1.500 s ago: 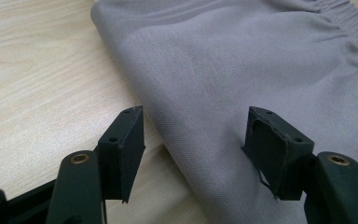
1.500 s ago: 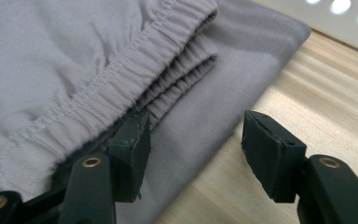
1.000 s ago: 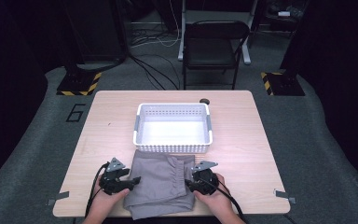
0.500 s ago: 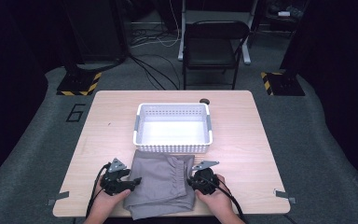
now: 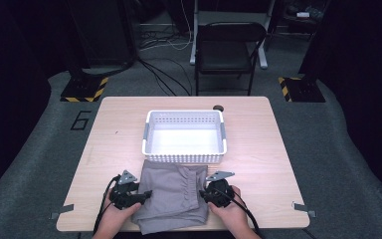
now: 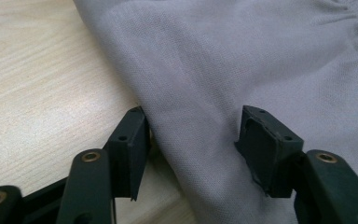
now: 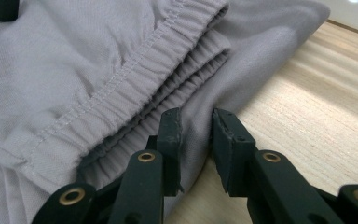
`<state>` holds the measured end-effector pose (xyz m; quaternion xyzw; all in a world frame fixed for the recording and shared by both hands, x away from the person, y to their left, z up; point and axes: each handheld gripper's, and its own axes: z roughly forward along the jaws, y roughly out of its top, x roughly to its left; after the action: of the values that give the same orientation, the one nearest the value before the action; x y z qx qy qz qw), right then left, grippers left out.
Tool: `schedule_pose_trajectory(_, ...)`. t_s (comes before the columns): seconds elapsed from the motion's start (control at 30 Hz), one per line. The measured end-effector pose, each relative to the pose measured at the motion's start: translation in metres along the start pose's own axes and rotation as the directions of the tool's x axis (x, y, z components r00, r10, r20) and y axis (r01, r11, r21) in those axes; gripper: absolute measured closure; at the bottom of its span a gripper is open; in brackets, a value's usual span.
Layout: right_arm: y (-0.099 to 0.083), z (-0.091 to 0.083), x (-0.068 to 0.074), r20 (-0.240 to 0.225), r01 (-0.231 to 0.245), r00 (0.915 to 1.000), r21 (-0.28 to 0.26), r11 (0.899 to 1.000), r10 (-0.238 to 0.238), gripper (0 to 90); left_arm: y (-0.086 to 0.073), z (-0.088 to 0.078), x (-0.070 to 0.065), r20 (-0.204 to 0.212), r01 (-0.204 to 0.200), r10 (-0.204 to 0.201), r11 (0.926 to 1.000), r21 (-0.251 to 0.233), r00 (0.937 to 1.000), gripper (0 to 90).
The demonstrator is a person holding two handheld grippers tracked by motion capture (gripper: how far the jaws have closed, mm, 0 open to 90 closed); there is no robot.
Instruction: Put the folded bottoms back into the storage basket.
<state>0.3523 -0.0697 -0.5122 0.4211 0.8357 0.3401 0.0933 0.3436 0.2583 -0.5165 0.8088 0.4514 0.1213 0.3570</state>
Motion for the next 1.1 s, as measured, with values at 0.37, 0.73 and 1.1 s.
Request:
schedule_pose_trajectory(0.37,0.0,0.0011,-0.0002,-0.008,-0.008,0.9999,-0.008,1.0,0.008,77.1,-0.0007,0.001,-0.0048,0.002,0.006,-0.006,0.9999,-0.012,1.0,59.1)
schedule_pose_trajectory(0.73,0.0008,0.0006,-0.0009,-0.026,-0.024,0.9994,-0.005,1.0,0.024,84.8,-0.0015,-0.0008,-0.0046,0.001,0.043,-0.043,0.9989,-0.019,0.9991,67.1)
schedule_pose_trajectory(1.1,0.0015,-0.0015,-0.0011,-0.036,-0.017,0.9992,-0.007,1.0,0.017,85.9,0.0011,-0.0059,-0.0064,0.008,0.055,-0.055,0.9978,-0.037,0.9985,78.5)
